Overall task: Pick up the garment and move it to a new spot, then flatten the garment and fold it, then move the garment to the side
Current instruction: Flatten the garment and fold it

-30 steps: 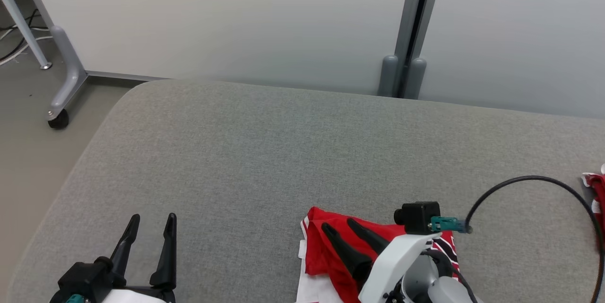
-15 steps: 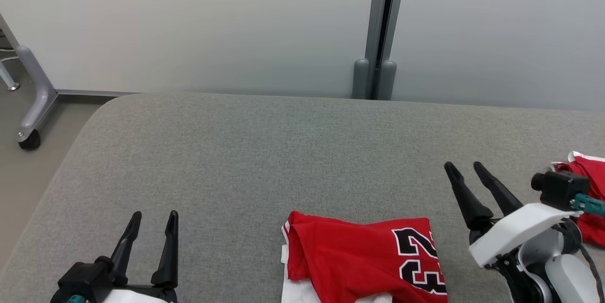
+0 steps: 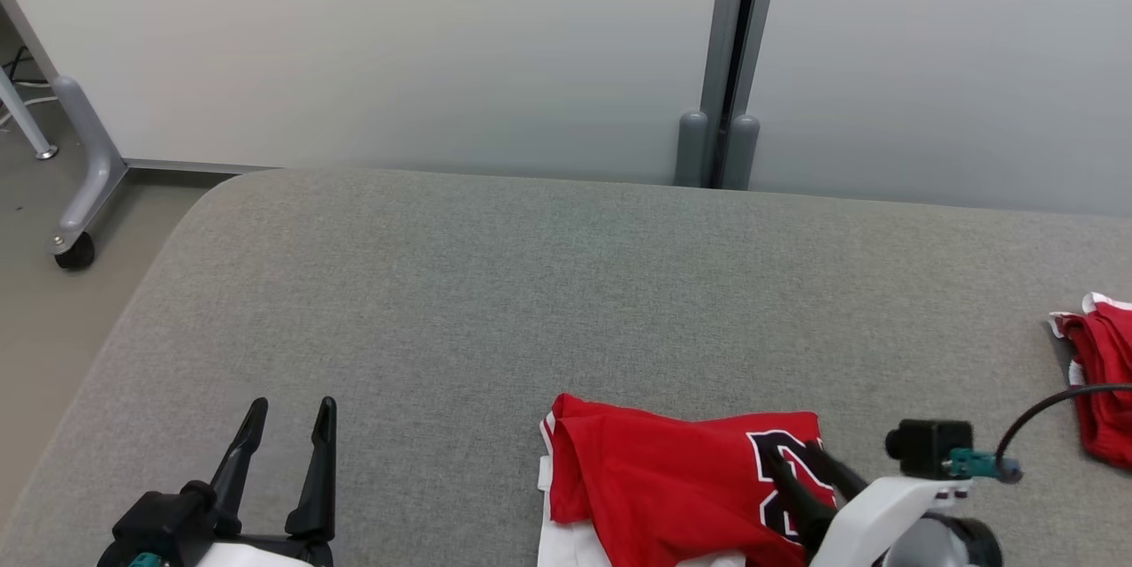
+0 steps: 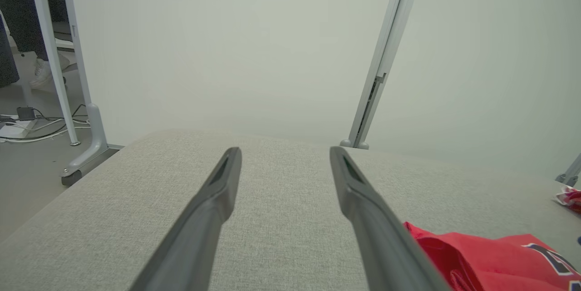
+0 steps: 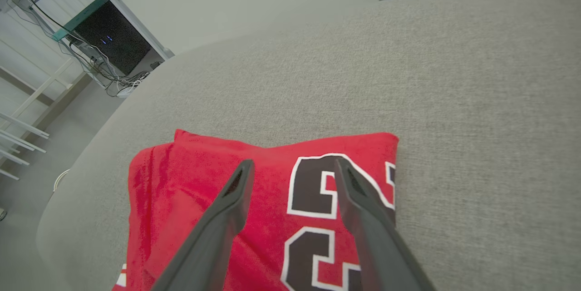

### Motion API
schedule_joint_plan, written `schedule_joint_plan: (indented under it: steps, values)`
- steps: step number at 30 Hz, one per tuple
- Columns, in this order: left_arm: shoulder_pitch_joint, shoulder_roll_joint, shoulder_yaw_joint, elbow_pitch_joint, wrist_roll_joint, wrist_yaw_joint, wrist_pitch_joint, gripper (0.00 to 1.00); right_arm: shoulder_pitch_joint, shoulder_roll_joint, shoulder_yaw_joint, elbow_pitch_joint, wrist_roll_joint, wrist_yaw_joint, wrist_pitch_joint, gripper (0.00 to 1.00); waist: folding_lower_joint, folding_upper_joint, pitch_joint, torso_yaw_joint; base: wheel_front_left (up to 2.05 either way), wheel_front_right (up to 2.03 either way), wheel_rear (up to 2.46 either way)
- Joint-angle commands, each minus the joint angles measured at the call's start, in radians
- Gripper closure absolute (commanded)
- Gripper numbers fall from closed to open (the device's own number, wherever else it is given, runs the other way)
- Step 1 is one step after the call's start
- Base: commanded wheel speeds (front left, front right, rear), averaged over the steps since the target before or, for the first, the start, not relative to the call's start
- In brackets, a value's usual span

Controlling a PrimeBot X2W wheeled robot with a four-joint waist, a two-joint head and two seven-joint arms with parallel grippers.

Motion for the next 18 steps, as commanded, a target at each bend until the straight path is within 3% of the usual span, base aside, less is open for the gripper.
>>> schedule_joint_plan:
  steps: [1,2,18]
  values:
    - [-0.013,0.005,0.003,0.003,0.004,-0.004,-0.003,0.00,0.008,0.009,0.011,0.004,0.008,0.001,0.004,0.93,0.0000,-0.0001,0.000,0.004,0.00,0.00,0.00]
    - [-0.013,0.005,0.003,0.004,0.003,-0.004,-0.003,0.00,0.016,0.015,0.028,0.011,0.018,0.001,0.013,1.00,0.0000,-0.0001,0.000,0.008,0.00,0.00,0.00]
    - [-0.024,0.013,0.002,0.011,-0.007,0.004,-0.004,0.00,0.005,0.070,0.378,0.013,0.201,0.001,0.101,1.00,0.0000,-0.0001,0.010,0.021,0.00,0.00,0.00]
